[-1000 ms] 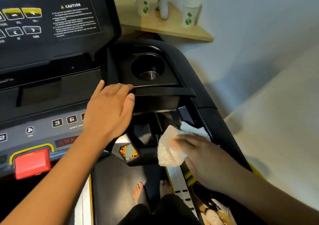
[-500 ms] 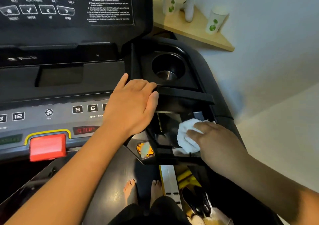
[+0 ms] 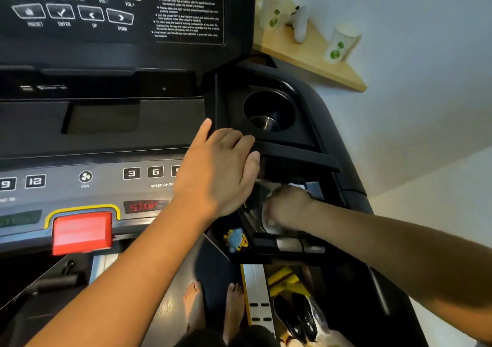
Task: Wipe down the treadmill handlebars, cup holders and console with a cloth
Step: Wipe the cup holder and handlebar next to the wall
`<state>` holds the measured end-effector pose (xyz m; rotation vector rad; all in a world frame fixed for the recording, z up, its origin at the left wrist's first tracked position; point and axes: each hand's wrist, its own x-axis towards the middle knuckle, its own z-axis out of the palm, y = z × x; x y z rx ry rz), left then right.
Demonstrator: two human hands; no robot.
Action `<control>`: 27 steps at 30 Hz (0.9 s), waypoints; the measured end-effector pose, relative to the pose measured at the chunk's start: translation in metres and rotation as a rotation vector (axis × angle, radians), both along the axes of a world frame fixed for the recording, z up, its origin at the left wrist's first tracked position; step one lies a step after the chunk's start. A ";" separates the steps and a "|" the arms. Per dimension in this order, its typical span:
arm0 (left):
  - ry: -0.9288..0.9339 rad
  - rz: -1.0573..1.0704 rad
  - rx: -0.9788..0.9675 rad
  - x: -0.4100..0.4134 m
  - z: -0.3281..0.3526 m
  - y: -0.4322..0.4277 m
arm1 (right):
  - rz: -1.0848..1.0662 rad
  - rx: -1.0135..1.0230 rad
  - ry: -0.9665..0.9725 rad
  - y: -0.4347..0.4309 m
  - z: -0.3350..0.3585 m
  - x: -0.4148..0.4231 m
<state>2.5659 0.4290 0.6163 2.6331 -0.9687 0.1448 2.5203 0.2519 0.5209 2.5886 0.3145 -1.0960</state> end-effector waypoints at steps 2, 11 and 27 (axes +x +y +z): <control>-0.012 0.001 0.009 0.000 0.000 0.001 | 0.006 -0.036 0.082 0.004 -0.004 0.009; 0.024 -0.023 0.028 0.003 -0.001 0.004 | 0.115 0.271 -0.239 -0.039 0.078 -0.043; 0.015 -0.032 0.029 0.003 -0.003 0.004 | 0.198 0.135 -0.407 -0.035 0.091 -0.079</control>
